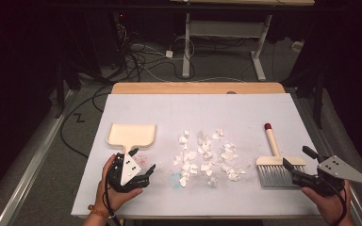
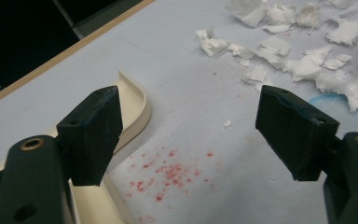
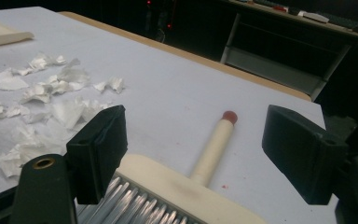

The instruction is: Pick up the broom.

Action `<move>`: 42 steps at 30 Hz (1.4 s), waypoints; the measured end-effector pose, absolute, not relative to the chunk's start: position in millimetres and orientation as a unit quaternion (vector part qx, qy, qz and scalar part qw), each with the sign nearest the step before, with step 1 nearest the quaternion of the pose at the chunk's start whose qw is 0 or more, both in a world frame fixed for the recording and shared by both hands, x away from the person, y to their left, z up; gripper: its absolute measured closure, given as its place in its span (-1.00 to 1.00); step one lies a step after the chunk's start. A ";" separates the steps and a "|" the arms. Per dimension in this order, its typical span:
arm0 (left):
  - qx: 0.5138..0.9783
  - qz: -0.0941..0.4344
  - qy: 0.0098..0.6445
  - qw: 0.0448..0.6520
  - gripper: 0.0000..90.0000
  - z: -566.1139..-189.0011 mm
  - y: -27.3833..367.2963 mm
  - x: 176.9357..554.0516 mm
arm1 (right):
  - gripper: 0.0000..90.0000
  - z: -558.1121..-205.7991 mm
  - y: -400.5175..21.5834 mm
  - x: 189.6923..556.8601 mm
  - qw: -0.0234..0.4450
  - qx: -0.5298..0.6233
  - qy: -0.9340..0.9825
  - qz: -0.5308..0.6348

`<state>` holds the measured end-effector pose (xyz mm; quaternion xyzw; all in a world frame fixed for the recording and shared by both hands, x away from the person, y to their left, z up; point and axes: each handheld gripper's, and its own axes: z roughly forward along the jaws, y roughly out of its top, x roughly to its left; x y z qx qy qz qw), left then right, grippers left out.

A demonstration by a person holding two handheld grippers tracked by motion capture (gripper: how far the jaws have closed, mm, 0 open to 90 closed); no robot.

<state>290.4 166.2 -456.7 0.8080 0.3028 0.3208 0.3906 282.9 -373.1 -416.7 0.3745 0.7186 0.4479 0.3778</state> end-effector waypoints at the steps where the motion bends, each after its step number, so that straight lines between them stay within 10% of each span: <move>1: 0.808 0.321 0.303 0.391 -0.51 -456.7 166.2 290.4 | -0.50 -416.6 -373.2 283.1 0.378 0.374 0.719 0.447; 19: 0.810 0.322 0.305 0.383 -0.52 -457.2 171.5 282.2 | -0.39 -413.5 -376.4 299.4 0.352 0.415 0.737 0.402; 42: 0.822 0.316 0.298 0.368 -0.52 -459.5 170.3 282.2 | -0.04 -434.6 -351.5 425.3 0.194 0.516 0.803 0.225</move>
